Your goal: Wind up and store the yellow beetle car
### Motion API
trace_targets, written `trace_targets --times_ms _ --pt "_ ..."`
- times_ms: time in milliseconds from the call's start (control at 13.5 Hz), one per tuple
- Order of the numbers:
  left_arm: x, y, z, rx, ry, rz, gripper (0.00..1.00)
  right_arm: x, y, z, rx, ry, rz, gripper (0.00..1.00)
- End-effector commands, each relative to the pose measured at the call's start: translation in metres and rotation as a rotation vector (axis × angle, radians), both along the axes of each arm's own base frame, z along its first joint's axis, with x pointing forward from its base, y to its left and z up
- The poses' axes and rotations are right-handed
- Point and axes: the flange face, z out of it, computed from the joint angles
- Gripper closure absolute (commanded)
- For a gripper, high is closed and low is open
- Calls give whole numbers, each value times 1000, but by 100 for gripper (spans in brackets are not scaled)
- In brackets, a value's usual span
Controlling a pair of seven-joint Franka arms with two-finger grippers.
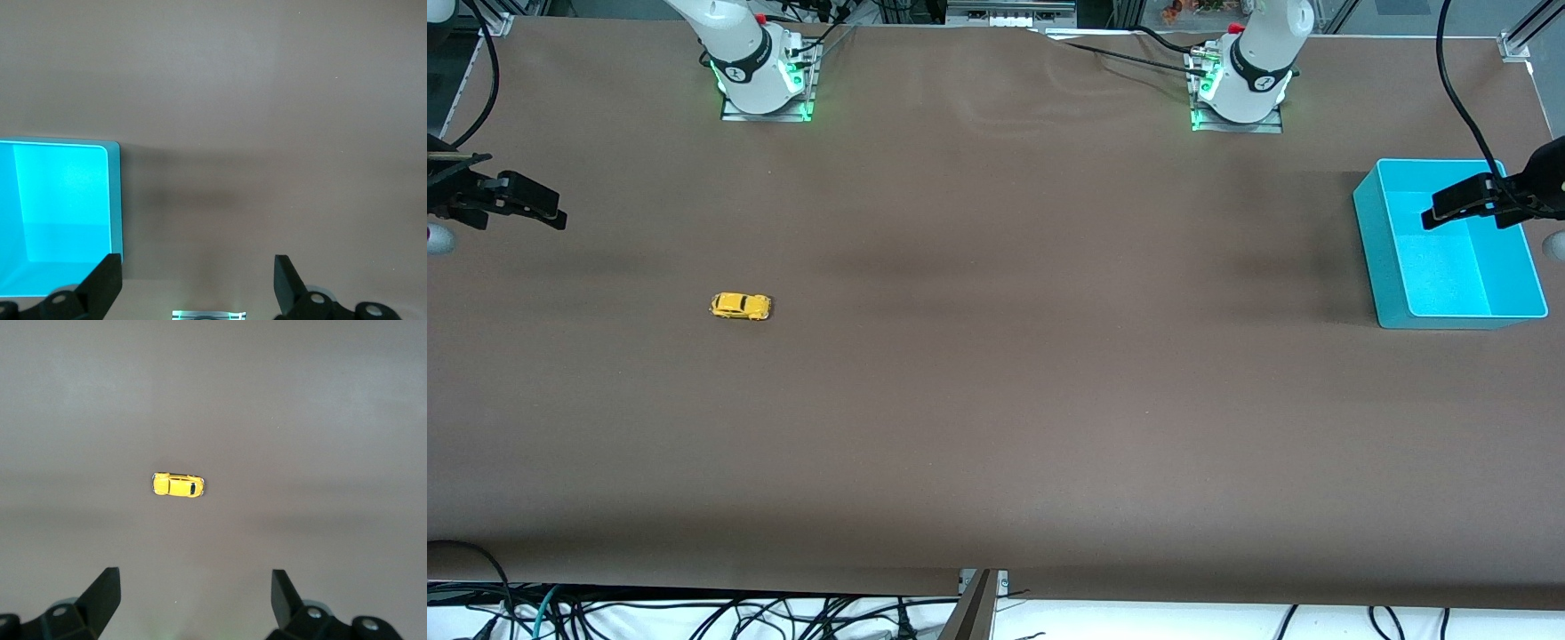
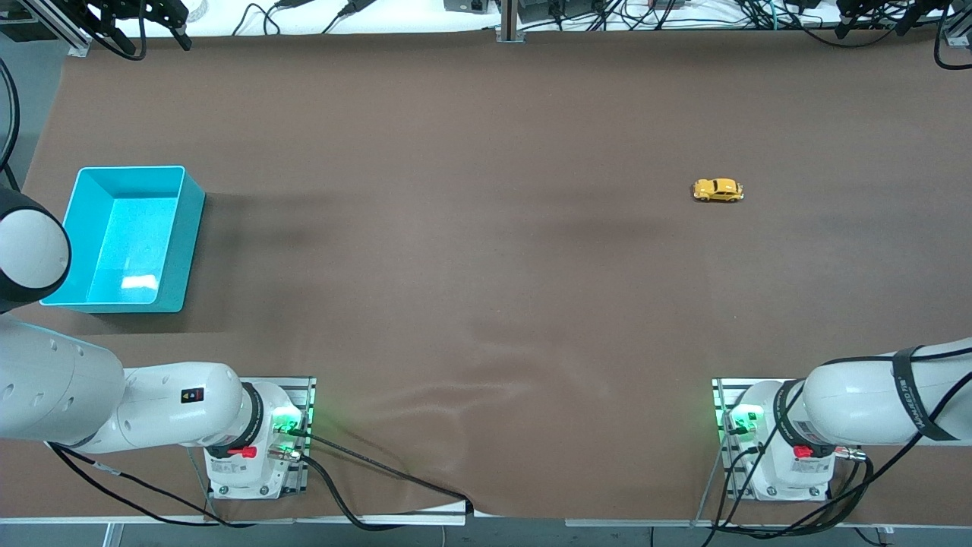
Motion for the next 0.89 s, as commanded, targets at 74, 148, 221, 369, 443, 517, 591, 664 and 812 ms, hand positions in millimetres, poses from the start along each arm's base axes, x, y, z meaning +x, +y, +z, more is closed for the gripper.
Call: trace_targets --times_ms 74,148,221,369,443,517,591,664,812 --pt "4 0 6 13 -19 6 0 3 0 5 14 -6 -2 0" --pt "4 2 6 18 -22 8 0 3 1 5 14 -6 0 0" --pt "4 2 6 18 -22 8 0 3 0 5 14 -6 -2 0" --pt "4 2 6 19 -22 6 0 3 0 5 15 -6 -2 0" --pt "4 2 6 19 -19 6 0 3 1 5 15 -6 0 0" --pt "4 2 6 19 -20 5 0 3 0 5 14 -6 -2 0" --pt "4 3 6 18 -19 3 0 3 0 5 14 -6 -2 0" --pt "5 2 6 17 -19 2 0 3 1 5 14 -7 0 0" --pt "6 -3 6 14 -24 -2 0 3 0 5 14 -7 -2 0"
